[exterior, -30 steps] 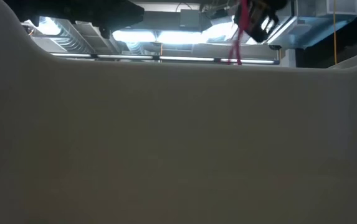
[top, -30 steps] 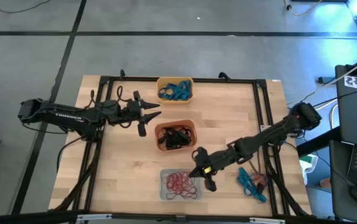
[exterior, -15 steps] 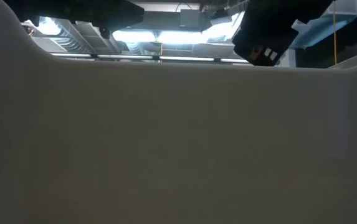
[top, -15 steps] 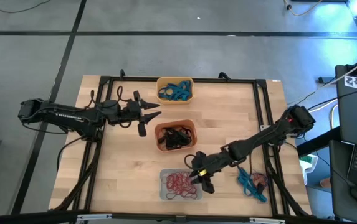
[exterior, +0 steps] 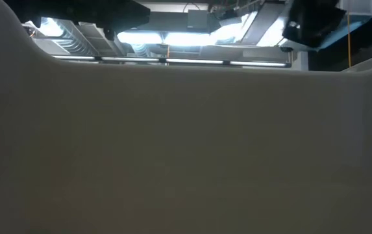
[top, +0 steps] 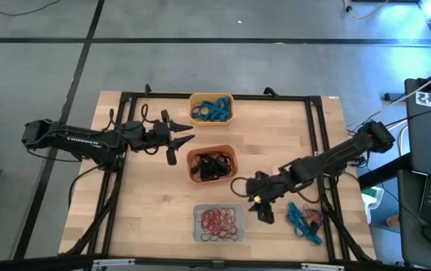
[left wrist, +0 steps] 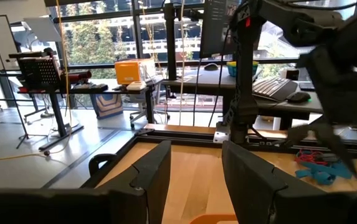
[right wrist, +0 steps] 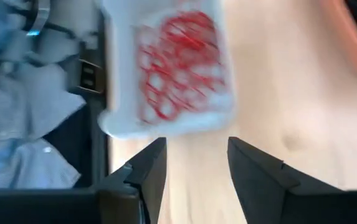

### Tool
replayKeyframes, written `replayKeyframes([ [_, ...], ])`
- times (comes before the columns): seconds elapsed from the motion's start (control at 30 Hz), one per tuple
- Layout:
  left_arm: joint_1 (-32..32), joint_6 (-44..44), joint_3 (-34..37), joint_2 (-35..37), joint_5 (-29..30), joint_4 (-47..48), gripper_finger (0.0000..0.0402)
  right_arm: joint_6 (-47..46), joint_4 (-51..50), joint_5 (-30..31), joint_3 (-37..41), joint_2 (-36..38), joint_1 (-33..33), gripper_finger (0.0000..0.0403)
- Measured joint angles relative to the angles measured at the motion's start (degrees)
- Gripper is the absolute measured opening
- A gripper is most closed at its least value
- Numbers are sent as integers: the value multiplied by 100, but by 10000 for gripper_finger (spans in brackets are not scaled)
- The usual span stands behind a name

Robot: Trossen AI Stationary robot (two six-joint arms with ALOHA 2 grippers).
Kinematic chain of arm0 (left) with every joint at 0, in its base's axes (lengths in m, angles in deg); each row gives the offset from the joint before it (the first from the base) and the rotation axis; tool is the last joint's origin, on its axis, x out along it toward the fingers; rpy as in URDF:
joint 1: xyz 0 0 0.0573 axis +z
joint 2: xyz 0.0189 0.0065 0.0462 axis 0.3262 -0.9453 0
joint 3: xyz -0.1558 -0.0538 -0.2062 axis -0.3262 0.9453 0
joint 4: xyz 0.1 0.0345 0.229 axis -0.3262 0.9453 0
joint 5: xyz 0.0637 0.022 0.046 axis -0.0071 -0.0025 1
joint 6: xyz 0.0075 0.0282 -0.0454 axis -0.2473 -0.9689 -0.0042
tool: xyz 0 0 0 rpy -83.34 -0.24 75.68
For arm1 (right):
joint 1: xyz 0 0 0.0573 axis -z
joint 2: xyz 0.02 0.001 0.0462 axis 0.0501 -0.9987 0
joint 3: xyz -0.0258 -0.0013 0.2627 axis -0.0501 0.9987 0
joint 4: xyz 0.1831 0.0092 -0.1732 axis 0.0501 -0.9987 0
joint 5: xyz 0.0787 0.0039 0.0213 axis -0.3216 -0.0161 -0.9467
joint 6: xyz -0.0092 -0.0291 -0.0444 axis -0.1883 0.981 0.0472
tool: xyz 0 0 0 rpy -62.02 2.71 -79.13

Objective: Sort rubber bands into baskets
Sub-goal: Put the red rubber band in the white bin

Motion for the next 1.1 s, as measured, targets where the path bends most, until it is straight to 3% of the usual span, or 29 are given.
replayKeyframes([
  [0.53,-11,24,0,0,0,-2,141,-1669,-2818,380,352,279,-729,165],
  [0.93,-11,24,0,0,0,-3,141,-2828,-3077,-353,935,294,-1759,165],
  [1.1,-11,190,0,0,0,-6,141,-3476,-3178,-342,935,295,-2417,165],
])
